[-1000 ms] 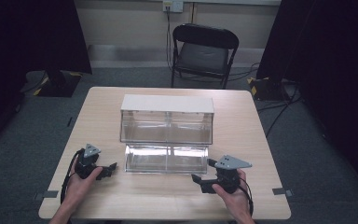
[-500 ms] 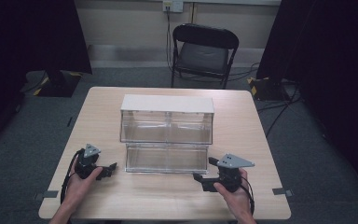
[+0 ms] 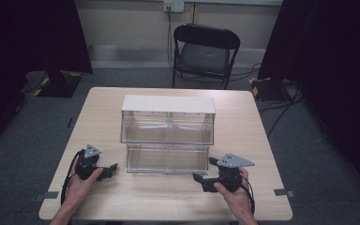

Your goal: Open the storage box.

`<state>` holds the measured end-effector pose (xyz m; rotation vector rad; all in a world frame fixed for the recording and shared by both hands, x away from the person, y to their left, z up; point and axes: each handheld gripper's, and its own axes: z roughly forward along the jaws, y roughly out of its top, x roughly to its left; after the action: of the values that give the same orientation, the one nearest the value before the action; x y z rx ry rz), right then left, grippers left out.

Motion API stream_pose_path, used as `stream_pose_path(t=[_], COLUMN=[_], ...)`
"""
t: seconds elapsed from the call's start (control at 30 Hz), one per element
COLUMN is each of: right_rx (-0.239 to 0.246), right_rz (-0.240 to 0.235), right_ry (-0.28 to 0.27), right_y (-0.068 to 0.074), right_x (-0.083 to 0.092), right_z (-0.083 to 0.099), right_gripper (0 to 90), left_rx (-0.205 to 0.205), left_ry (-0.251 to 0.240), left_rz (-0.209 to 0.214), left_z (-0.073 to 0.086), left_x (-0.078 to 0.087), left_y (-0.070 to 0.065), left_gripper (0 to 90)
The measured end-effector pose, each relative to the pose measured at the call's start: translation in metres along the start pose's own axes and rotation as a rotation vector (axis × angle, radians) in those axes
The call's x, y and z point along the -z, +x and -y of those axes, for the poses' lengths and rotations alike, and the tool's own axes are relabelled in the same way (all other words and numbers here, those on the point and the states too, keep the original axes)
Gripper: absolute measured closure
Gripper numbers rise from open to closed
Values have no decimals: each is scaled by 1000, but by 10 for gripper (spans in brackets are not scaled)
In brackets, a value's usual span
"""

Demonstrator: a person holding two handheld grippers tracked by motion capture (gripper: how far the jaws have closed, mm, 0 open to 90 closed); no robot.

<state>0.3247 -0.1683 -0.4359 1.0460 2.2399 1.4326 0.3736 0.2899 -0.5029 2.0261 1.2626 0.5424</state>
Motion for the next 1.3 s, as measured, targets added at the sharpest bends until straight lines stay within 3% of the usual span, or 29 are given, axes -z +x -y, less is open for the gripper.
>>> stream_pose_path(t=[0.57, 1.3], right_rx=[4, -1], right_rz=[-19, -1], right_ry=[-11, -34], right_y=[0, -3], right_x=[2, 5], right_z=[-7, -15], right_gripper=[121, 130], left_rx=[9, 9], left_ry=[-1, -1], left_rz=[-5, -5], left_z=[0, 0], left_x=[0, 0], left_y=[-1, -1], left_gripper=[67, 67])
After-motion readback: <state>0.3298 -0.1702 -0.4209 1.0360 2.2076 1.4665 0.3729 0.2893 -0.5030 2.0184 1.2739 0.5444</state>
